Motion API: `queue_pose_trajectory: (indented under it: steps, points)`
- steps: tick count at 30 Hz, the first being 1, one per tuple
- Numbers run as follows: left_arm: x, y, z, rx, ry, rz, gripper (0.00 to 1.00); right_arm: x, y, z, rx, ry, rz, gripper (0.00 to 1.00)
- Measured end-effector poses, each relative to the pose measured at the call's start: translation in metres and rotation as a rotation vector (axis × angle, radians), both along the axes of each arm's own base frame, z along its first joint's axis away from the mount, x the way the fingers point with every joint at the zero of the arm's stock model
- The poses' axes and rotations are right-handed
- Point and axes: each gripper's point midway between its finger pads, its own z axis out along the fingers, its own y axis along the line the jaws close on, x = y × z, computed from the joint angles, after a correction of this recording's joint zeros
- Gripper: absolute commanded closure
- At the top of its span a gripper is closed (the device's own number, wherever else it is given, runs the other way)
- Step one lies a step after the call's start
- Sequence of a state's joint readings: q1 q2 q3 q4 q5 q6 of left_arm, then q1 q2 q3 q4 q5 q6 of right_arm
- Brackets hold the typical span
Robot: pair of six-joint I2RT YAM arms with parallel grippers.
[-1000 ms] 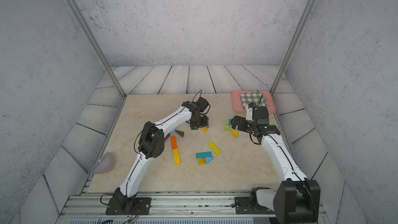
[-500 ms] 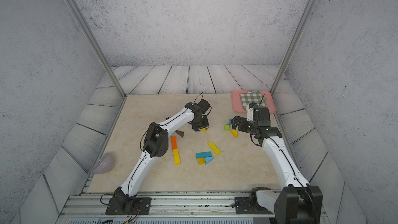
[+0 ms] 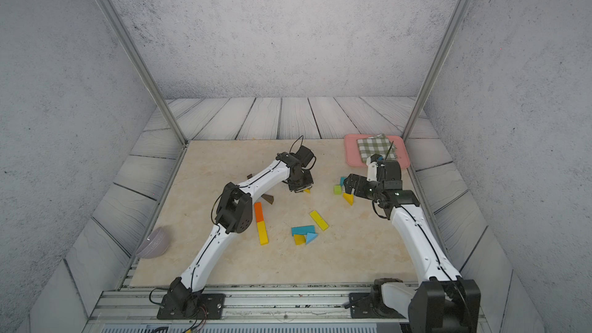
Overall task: Assemble a small pinwheel with building blocks
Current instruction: Adjust the building block at the center of the board, then pick up the building block from the center of the board.
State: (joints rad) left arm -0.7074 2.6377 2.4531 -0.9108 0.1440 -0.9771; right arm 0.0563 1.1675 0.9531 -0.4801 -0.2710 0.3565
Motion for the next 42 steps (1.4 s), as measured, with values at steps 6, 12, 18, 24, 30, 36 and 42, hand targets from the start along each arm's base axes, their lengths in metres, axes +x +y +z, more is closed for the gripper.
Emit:
queue_pose_trajectory:
  steps: [6, 12, 18, 24, 30, 36, 42]
  points:
    - [0.031, -0.022, 0.010, -0.091, -0.091, 0.079, 0.73, -0.012, -0.006, -0.005, -0.024, 0.013, -0.021, 0.01]
    - [0.034, -0.024, 0.011, -0.103, -0.102, 0.090, 0.53, -0.015, -0.006, -0.006, -0.030, 0.009, -0.018, 0.05]
    - [0.034, -0.028, 0.010, -0.118, -0.104, 0.073, 0.26, -0.015, -0.003, -0.007, -0.024, 0.013, 0.007, 0.11]
    - [0.030, -0.025, 0.019, -0.123, -0.102, 0.042, 0.04, -0.015, 0.003, -0.004, -0.011, 0.011, 0.038, 0.09]
    - [0.012, 0.026, 0.077, -0.126, -0.108, 0.028, 0.04, -0.001, 0.024, 0.008, -0.010, 0.014, 0.091, 0.06]
    - [-0.005, 0.172, 0.220, -0.240, -0.375, 0.176, 0.04, 0.024, 0.095, -0.010, -0.072, 0.112, 0.213, 0.06]
    - [-0.056, 0.282, 0.300, -0.086, -0.633, 0.198, 0.04, 0.057, 0.144, -0.069, -0.175, 0.251, 0.237, 0.09]
